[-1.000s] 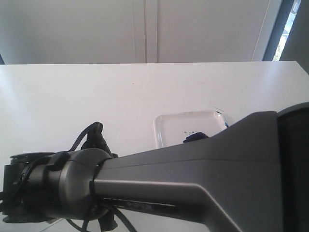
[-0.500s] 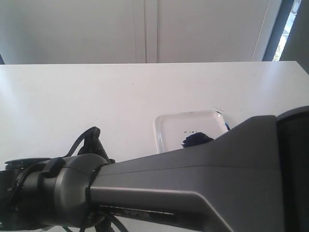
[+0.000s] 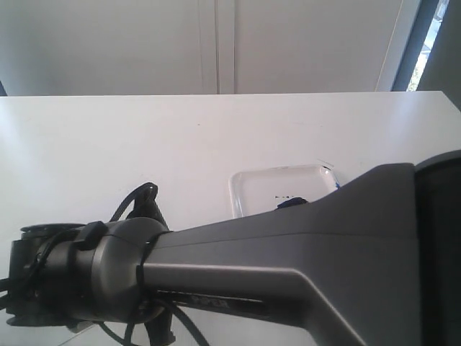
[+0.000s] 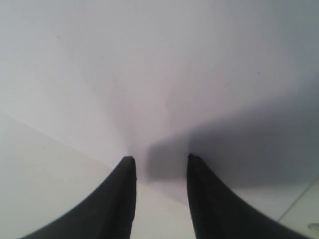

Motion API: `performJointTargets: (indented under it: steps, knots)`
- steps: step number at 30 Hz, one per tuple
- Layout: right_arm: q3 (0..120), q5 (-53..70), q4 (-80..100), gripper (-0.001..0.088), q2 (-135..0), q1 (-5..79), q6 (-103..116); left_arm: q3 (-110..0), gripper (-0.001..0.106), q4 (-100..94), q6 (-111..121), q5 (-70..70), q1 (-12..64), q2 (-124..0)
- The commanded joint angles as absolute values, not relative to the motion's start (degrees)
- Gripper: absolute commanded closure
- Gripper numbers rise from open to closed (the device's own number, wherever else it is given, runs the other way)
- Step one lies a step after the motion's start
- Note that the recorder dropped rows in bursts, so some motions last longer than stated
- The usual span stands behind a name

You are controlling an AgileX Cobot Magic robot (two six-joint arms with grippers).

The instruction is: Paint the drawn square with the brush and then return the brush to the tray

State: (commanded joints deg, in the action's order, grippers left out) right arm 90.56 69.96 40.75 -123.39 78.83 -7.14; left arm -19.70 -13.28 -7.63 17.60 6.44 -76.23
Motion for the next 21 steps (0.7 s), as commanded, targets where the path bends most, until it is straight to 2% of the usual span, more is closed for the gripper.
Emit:
performJointTargets:
  steps: [12,21]
  knots:
    - [90.4,70.0,40.1,0.0868,-123.4,78.7,-6.4,-19.7,0.064,-13.3,-7.5,17.5,6.4,-76.2]
    - [85.5,70.0,41.8,0.0868,-122.4,78.2,-4.3,-19.7,0.064,-13.3,-7.5,17.0,6.4,-76.2]
